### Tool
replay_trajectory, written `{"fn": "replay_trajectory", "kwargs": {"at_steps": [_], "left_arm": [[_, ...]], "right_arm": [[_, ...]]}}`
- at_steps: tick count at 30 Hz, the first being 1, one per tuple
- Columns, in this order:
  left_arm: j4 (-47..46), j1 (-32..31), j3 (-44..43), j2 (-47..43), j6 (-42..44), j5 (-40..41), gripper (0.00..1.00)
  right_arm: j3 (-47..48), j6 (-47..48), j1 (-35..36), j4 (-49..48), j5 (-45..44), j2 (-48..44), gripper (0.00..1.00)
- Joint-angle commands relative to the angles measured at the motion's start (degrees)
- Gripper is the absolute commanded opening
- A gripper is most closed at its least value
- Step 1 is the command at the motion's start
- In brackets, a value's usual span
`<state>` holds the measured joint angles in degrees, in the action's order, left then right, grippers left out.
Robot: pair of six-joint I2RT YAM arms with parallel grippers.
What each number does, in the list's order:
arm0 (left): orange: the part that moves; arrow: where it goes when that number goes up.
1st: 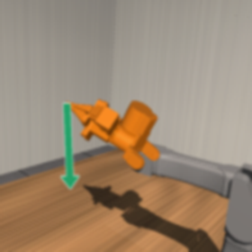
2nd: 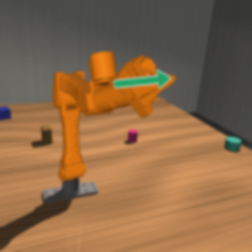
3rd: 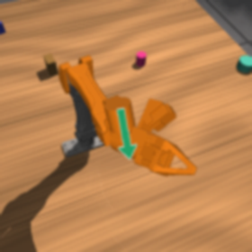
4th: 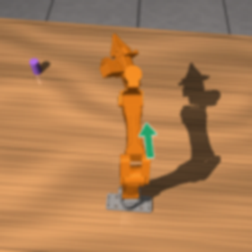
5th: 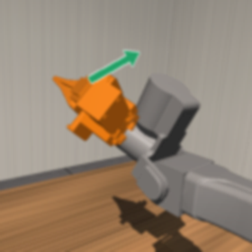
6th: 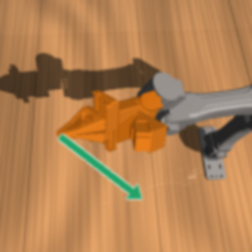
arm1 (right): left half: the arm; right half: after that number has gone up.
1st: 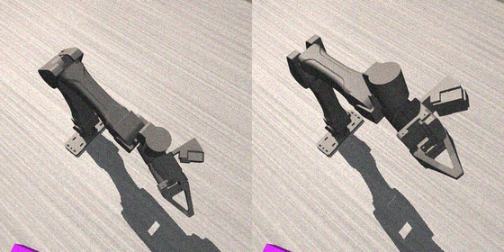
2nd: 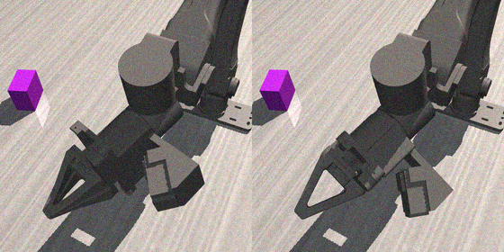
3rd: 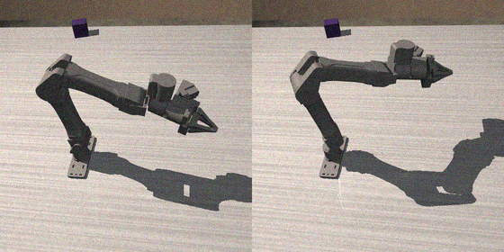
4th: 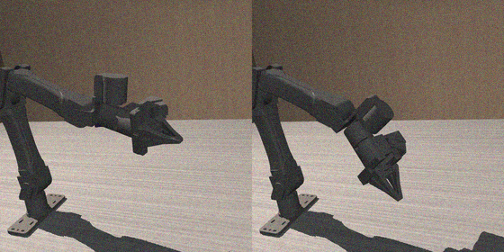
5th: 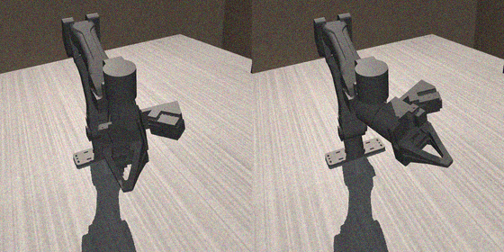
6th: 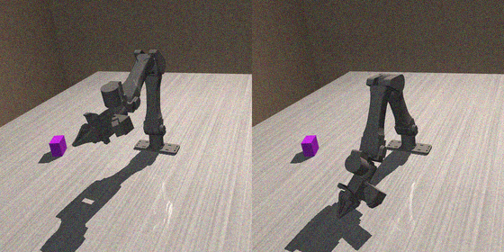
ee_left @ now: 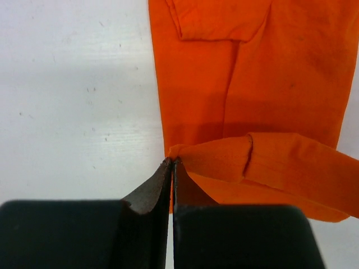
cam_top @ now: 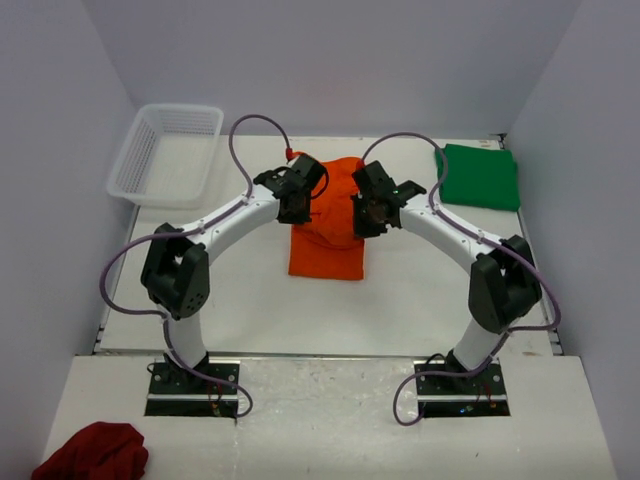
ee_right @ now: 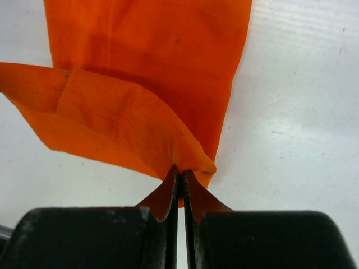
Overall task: Fold and stack the t-shirts
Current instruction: Fold the folded rectangular tshirt in 1/3 of the way
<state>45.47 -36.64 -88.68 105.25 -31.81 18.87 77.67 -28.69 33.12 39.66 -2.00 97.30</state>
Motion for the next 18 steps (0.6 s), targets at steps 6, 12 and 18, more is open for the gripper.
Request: {"fn": "replay_trajectory", "kwargs": {"at_steps": [6, 12, 18], "left_arm": [[2.78, 3.42, -11.59, 6.89, 4.21, 0.11, 0.00], [2.86, 5.00, -14.05, 10.06, 5.01, -0.94, 0.00], [0.76, 6.14, -15.02, 13.39, 5.88, -3.22, 0.00]], "right_arm": [[8.81, 5.48, -3.94, 2.62, 4.11, 7.73, 0.00], [13.73, 6.71, -5.79, 3.85, 6.57, 12.73, 0.00], [19.17, 8.47, -7.02, 5.25, 8.06, 17.39, 0.00]]}}
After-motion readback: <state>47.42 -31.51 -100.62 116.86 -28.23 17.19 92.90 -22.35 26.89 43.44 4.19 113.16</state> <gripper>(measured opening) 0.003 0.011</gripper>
